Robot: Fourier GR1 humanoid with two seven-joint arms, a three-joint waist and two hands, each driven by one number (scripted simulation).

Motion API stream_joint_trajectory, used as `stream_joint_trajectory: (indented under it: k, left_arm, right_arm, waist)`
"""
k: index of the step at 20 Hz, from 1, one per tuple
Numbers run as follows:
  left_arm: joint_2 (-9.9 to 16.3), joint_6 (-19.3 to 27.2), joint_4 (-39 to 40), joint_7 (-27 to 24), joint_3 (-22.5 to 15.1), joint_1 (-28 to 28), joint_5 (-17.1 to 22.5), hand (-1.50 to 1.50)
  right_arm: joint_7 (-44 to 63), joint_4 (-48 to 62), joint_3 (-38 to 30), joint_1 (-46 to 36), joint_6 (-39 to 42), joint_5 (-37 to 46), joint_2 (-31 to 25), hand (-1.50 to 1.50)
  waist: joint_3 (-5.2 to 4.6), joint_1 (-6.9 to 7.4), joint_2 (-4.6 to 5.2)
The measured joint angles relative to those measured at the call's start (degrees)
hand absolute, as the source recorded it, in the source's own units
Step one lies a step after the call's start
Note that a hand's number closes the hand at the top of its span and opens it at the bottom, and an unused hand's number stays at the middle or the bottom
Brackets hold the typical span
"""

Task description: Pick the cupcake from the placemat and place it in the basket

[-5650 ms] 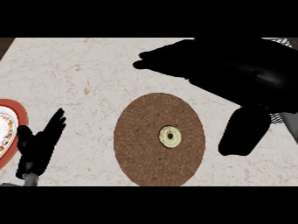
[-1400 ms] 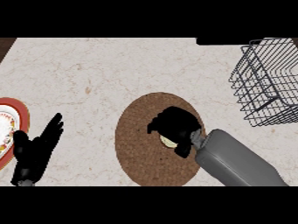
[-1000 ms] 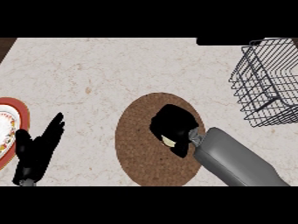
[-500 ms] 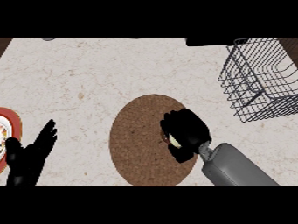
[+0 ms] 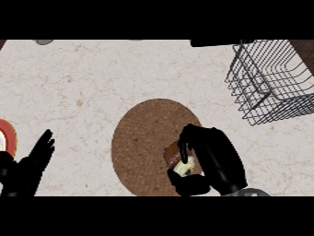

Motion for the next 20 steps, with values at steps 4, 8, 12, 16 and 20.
stream_joint_trajectory:
  k: [4,8,12,16,20]
  left_arm:
    - [0.3,-0.4,-0.2,0.6,0.2,-0.3,0.2,0.00]
    - [-0.2,-0.5,0.0,0.7,-0.4,-1.3,-0.4,0.00]
    - [-0.1,-1.2,0.5,1.2,-0.5,-2.5,-0.6,0.00]
    - [-0.2,-1.6,0.7,1.3,-0.5,-3.0,-0.8,0.00]
    - [-0.6,-1.9,1.2,1.1,-0.6,-3.5,-1.2,0.00]
  right_arm:
    - [4.3,-13.6,-4.1,1.9,-2.2,-2.4,2.2,1.50]
    - [11.5,-26.2,-10.2,1.8,0.4,-5.2,2.0,1.50]
    - [19.3,-28.6,-17.5,-4.0,4.2,-5.7,1.0,1.50]
    - [24.7,-28.7,-26.2,-11.2,8.1,-6.8,-0.7,1.50]
    - [27.3,-27.4,-35.0,-18.8,11.0,-12.1,-3.0,1.50]
  waist:
    - [-0.17,0.34,0.13]
    - [-0.24,1.34,0.41]
    - [-0.36,2.39,0.65]
    - [-0.36,3.06,0.72]
    - [-0.34,3.54,0.76]
